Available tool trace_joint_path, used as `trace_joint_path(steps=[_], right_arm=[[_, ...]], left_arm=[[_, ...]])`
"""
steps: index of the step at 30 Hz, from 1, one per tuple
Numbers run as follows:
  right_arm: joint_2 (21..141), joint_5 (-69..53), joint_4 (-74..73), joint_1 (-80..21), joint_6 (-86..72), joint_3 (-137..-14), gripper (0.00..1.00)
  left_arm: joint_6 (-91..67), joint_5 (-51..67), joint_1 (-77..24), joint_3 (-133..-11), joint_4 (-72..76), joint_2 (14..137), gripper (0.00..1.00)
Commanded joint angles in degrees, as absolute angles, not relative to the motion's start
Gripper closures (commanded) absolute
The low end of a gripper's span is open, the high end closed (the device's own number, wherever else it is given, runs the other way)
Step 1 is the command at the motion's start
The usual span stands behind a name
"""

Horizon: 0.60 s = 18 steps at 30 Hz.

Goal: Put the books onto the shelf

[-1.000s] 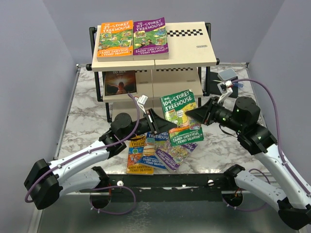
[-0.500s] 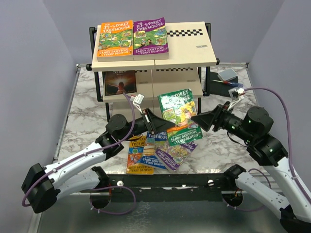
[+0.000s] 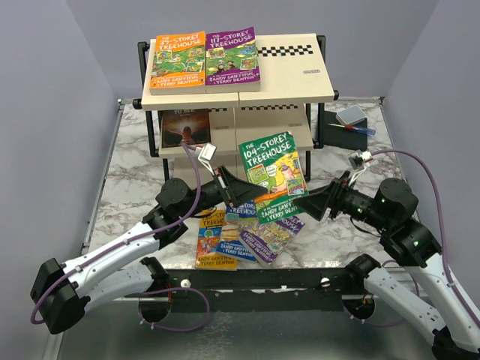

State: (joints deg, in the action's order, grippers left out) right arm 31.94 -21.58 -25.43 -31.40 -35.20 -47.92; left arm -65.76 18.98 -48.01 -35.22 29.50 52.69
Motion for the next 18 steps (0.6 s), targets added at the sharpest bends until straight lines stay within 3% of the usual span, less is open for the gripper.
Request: trace_joint_path(steps=[1, 8, 18], right_arm=[[30.1, -26.9, -23.1, -31.6, -38.3, -45.3, 0.16], [27.7, -34.1, -13.7, -31.5, -44.6, -39.9, 0.17], [25.6, -35.0, -2.8, -31.6, -51.6, -36.1, 0.23]], left_arm=[[-65.7, 18.8, -47.8, -38.8, 35.5, 50.2, 1.00], [-65.8, 19.3, -47.8, -39.2, 36.3, 49.1, 1.00], [-64.7, 21.2, -47.8, -41.8, 34.5, 48.3, 1.00]])
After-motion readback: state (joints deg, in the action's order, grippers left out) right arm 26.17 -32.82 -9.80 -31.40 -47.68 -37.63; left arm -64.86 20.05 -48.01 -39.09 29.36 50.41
